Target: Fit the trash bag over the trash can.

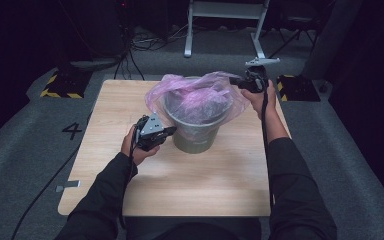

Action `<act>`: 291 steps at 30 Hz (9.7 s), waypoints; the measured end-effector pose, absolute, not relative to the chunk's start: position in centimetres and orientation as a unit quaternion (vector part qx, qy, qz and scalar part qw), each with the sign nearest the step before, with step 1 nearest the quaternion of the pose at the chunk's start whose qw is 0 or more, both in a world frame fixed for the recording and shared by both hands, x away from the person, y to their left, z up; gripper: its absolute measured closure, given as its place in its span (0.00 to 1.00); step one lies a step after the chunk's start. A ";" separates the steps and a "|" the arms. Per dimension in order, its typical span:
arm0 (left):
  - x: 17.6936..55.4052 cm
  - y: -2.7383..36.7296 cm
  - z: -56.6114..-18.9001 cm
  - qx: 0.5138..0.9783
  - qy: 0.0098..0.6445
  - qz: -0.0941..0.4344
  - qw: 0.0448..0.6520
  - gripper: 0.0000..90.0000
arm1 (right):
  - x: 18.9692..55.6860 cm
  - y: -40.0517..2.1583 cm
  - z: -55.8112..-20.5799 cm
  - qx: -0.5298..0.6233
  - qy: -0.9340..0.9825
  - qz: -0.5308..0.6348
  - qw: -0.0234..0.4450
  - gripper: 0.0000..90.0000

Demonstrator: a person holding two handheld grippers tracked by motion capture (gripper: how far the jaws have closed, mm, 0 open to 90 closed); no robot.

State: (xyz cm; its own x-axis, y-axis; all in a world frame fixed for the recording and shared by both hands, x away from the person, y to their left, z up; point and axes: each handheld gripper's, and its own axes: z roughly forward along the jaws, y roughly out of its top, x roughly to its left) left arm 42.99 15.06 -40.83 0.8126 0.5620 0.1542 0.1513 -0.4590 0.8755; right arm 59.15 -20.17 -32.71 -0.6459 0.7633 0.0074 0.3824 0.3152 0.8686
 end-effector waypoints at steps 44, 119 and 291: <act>45.4 19.9 -40.3 0.777 0.306 0.204 0.511 1.00 | 60.1 -18.8 -34.3 0.361 0.787 0.455 0.207 0.98; 50.7 22.8 -37.3 0.793 0.298 0.216 0.485 0.34 | 58.0 -23.5 -36.1 0.345 0.804 0.426 0.229 0.37; 39.6 21.6 -50.4 0.855 0.346 0.142 0.360 0.18 | 39.4 -27.9 -46.9 0.309 0.847 0.391 0.186 0.22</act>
State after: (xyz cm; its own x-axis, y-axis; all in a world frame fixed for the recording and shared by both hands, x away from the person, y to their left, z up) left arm 39.58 21.65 -50.35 0.7199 0.6941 -0.0076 0.4903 -0.5007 0.7134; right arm 39.44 -27.87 -46.95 -0.7399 0.6686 -0.0747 0.3772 0.5043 0.7768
